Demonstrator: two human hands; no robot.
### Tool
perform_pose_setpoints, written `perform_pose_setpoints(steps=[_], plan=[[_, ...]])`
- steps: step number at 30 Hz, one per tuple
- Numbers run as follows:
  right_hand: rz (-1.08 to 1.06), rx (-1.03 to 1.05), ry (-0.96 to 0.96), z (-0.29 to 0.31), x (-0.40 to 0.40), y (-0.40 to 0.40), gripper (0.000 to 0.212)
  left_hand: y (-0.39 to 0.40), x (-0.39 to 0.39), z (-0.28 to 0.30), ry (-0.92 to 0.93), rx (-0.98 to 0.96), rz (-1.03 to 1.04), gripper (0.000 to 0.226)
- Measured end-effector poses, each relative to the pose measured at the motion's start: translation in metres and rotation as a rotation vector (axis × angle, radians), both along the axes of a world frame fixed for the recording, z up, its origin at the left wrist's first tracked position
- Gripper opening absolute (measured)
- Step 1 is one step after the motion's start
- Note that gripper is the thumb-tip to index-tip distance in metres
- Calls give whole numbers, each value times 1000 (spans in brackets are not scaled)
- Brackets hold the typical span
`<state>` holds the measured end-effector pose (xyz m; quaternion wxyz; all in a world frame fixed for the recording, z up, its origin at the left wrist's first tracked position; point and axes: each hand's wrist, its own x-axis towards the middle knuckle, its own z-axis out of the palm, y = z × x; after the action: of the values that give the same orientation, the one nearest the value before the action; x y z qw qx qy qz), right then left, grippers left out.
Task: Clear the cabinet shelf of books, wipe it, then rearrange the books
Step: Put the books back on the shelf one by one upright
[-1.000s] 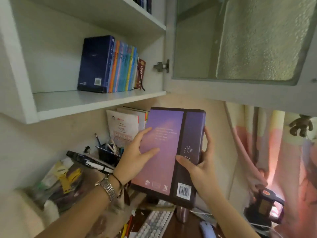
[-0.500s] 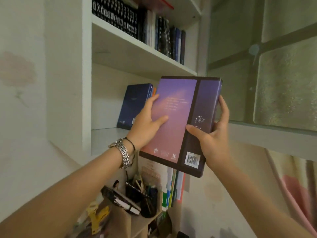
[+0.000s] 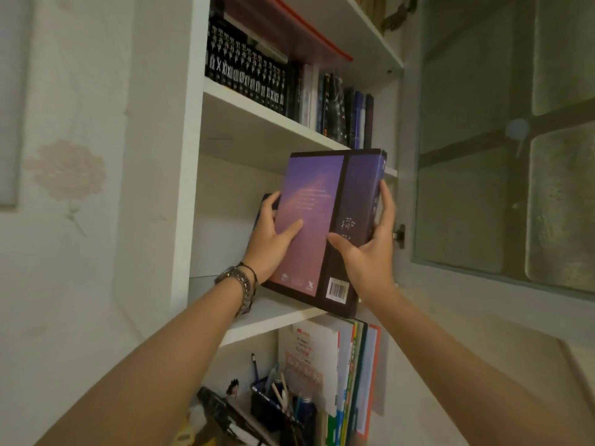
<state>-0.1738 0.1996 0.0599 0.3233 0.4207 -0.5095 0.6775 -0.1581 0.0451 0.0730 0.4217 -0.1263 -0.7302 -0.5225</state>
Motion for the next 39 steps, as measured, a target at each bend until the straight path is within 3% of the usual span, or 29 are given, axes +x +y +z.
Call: perform_pose_setpoints(steps=[3, 7, 13, 26, 35, 39], plan=[[-11, 58, 14, -4, -11, -15, 98, -9, -11, -6, -34, 124, 10, 72], [-36, 118, 5, -10, -29, -31, 99, -17, -21, -13, -100, 144, 72, 78], [-83, 116, -9, -11, -51, -47, 100, -22, -23, -17, -191, -63, 343, 72], [-44, 175, -132, -11, -93, -74, 93, -24, -36, -27, -526, -418, 334, 60], [-91, 162, -174, -11, -104, -90, 90, -29, -37, -34, -632, -563, 398, 65], [-58, 264, -161, -14, -103, -81, 94, -30, -37, -34, -640, -574, 399, 67]])
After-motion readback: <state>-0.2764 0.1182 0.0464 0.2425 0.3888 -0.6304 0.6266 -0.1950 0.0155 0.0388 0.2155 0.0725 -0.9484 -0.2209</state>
